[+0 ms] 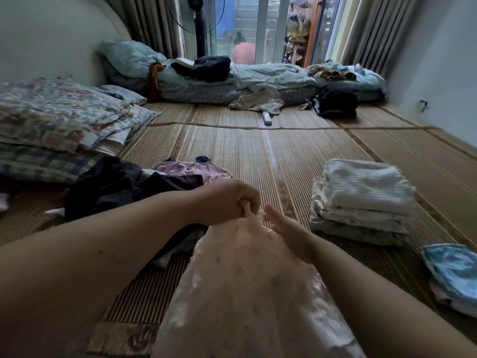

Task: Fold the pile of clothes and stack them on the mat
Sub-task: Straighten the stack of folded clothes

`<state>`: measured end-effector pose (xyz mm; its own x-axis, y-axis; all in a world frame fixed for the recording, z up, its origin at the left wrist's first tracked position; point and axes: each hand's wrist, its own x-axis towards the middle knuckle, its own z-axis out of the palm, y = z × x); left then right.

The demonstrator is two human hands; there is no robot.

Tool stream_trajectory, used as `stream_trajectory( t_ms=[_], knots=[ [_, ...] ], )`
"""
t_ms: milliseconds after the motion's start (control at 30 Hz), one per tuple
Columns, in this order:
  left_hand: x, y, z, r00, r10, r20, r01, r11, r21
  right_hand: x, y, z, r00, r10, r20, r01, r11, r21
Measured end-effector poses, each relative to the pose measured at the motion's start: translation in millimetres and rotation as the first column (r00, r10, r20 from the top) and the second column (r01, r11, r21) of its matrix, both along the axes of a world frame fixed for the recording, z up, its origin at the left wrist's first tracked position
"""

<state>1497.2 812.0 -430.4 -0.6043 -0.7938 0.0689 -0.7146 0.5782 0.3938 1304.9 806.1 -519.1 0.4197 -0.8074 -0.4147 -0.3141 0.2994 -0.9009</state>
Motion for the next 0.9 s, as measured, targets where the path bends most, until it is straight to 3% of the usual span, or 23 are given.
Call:
stream_trajectory(
  t_ms=[100,167,267,333,400,467,567,667,733,800,900],
  knots=[
    [4.3,-6.8,8.5,0.998,-0.013,0.059,0.015,0.999,-0.044,-4.6,-0.8,22.8,0.981,0.192,-0.026,-0.184,0.964,0.193],
    [0.2,-18.1,10.6,0.999,0.003,0.053,0.003,0.995,-0.104,-14.1,-0.5,39.8,0.974,0.223,0.035,-0.226,0.967,0.115],
    [-14.9,-35.4,2.1,0.992,0.093,-0.08,-0.107,0.975,-0.195,-27.9,-10.1,52.0,0.99,-0.112,0.085,0.125,0.978,-0.165],
    [-22.1,-45.3,-13.4,0.961,0.236,-0.141,-0.265,0.933,-0.243,-41.2,-23.6,41.5,0.932,-0.356,-0.074,0.299,0.866,-0.4],
    [-21.0,-43.8,-30.8,0.908,0.398,-0.127,-0.415,0.897,-0.152,-55.6,-30.0,20.2,0.837,-0.474,-0.272,0.3,0.814,-0.497],
    [-13.9,-33.0,-50.3,0.86,0.511,-0.014,-0.511,0.86,-0.008,-70.2,-28.1,-5.0,0.781,-0.477,-0.404,0.292,0.85,-0.439],
    [5.5,-3.8,-75.6,0.776,0.564,0.281,-0.614,0.778,0.132,-83.8,-15.0,-32.2,0.716,-0.36,-0.599,0.231,0.931,-0.283],
    [24.3,31.0,-91.6,0.666,0.427,0.612,-0.667,0.709,0.23,-90.7,-1.6,-41.9,0.534,-0.344,-0.772,0.205,0.939,-0.276],
    [30.4,49.5,-103.1,0.615,0.322,0.72,-0.684,0.671,0.284,-92.6,5.4,-41.9,0.433,-0.35,-0.831,0.197,0.936,-0.292],
    [29.6,62.2,-108.5,0.615,0.294,0.732,-0.67,0.684,0.288,-95.4,10.7,-38.5,0.445,-0.31,-0.84,0.173,0.95,-0.259],
    [25.4,70.1,-104.3,0.686,0.334,0.646,-0.624,0.726,0.289,-99.4,19.2,-26.8,0.566,-0.262,-0.781,0.14,0.965,-0.222]
  ],
)
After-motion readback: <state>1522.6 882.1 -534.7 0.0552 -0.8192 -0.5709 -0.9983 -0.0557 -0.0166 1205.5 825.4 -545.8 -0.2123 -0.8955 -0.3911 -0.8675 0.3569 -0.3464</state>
